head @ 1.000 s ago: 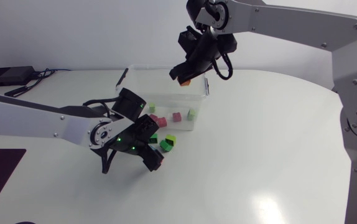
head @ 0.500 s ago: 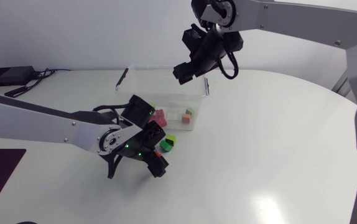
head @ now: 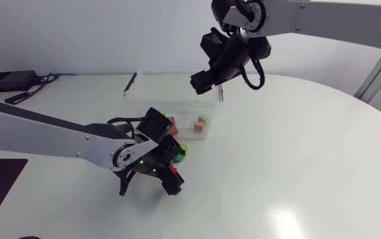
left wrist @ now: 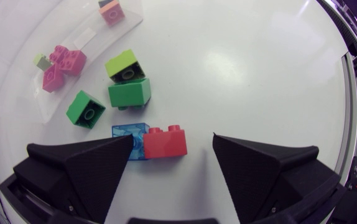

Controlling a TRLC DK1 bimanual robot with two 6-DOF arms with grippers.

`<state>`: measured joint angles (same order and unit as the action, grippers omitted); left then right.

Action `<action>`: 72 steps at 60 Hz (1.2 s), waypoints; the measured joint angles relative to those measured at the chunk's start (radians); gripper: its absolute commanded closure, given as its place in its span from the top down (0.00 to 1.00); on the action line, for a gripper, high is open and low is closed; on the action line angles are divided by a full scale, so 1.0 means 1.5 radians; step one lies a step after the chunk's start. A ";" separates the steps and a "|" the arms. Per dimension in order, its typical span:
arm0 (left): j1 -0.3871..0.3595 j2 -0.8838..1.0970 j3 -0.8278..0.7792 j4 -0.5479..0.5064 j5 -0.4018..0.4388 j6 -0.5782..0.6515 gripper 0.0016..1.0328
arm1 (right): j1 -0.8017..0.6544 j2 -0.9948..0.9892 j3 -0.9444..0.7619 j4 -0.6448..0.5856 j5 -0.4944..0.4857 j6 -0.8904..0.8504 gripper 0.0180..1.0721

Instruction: Place the duplo bricks in the container

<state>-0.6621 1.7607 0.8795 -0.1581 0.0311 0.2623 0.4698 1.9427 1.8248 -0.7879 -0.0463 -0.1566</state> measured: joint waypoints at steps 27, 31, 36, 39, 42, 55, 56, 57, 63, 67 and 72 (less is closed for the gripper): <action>0.000 -0.020 -0.010 -0.001 -0.005 -0.003 0.85 | 0.000 -0.008 -0.019 0.005 0.002 0.000 0.82; -0.001 -0.022 -0.010 -0.001 -0.005 -0.003 0.85 | 0.000 -0.009 -0.020 0.005 0.002 0.000 0.82; -0.002 -0.023 -0.010 -0.001 -0.005 -0.004 0.85 | 0.000 -0.011 -0.024 0.004 0.003 0.000 0.82; -0.005 -0.023 -0.010 -0.001 -0.006 -0.005 0.85 | 0.000 -0.014 -0.028 0.004 0.005 0.000 0.82; -0.009 -0.023 -0.010 -0.001 -0.007 -0.005 0.85 | 0.000 -0.017 -0.031 0.004 0.005 0.000 0.82; -0.028 -0.023 -0.011 -0.001 -0.007 -0.017 0.85 | 0.000 -0.027 -0.038 0.004 0.007 0.000 0.82; -0.028 -0.023 -0.011 -0.001 -0.007 -0.018 0.84 | 0.000 -0.028 -0.040 0.005 0.007 0.000 0.82; -0.029 -0.023 -0.011 -0.001 -0.007 -0.018 0.84 | 0.000 -0.029 -0.041 0.004 0.007 0.000 0.82; -0.031 -0.023 -0.011 -0.001 -0.007 -0.018 0.84 | 0.000 -0.031 -0.046 0.005 0.007 0.000 0.82; -0.031 -0.023 -0.011 -0.001 -0.007 -0.019 0.84 | 0.000 -0.031 -0.050 0.004 0.007 0.000 0.82; -0.032 -0.023 -0.011 -0.001 -0.007 -0.023 0.84 | 0.000 -0.031 -0.053 0.005 0.007 -0.001 0.82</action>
<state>-0.7094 1.7267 0.8627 -0.1596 0.0200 0.2283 0.4698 1.8961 1.7454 -0.7803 -0.0360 -0.1574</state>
